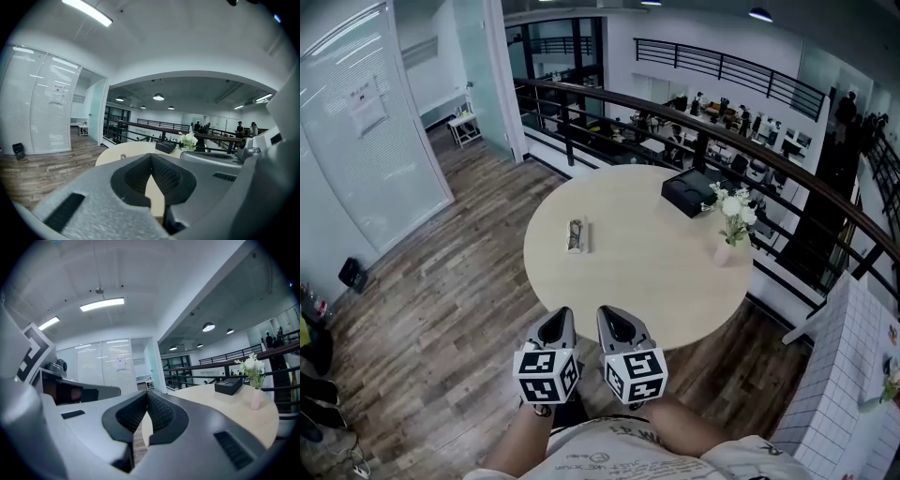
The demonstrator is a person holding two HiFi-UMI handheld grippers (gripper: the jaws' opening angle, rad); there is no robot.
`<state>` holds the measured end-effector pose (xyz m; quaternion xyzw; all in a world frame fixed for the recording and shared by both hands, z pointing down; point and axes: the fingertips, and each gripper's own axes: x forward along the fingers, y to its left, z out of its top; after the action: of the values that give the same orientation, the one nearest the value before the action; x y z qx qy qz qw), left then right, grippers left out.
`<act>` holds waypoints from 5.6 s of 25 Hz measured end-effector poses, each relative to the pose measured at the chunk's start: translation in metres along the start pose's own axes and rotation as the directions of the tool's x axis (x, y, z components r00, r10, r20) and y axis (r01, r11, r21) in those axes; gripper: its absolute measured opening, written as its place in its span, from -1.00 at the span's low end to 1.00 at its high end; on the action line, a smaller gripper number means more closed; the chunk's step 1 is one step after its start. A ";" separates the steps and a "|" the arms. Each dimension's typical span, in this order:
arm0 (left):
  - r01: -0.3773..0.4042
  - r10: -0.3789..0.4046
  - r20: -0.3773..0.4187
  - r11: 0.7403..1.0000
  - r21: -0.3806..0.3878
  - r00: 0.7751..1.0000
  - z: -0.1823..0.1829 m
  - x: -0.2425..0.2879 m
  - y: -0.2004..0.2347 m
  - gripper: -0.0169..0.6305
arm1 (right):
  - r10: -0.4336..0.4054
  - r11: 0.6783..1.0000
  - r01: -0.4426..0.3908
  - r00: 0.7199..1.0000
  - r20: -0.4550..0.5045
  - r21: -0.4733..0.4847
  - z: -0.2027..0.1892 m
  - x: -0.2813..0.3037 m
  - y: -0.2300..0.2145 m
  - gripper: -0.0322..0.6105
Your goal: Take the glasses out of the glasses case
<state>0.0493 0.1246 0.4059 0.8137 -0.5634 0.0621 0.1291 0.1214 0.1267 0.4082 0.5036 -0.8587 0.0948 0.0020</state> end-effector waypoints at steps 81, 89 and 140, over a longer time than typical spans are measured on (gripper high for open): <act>0.175 -0.203 -0.328 0.978 -0.114 0.923 -0.019 0.348 0.242 -0.91 | -0.258 0.947 0.311 0.882 -0.395 0.075 -0.109 0.426 -0.151 -0.85; 0.131 -0.170 -0.340 0.982 -0.137 0.925 -0.027 0.349 0.255 -0.91 | -0.272 0.951 0.308 0.818 -0.508 -0.012 -0.146 0.448 -0.167 -0.84; 0.100 -0.167 -0.348 0.974 -0.203 0.923 -0.044 0.342 0.280 -0.91 | -0.588 0.785 0.153 0.487 -0.646 -0.600 -0.209 0.463 -0.209 -0.63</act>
<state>-0.0880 -0.2645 0.5716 0.8097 -0.4761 0.1505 0.3084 0.0546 -0.3379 0.6924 0.5657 -0.6205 0.1014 0.5336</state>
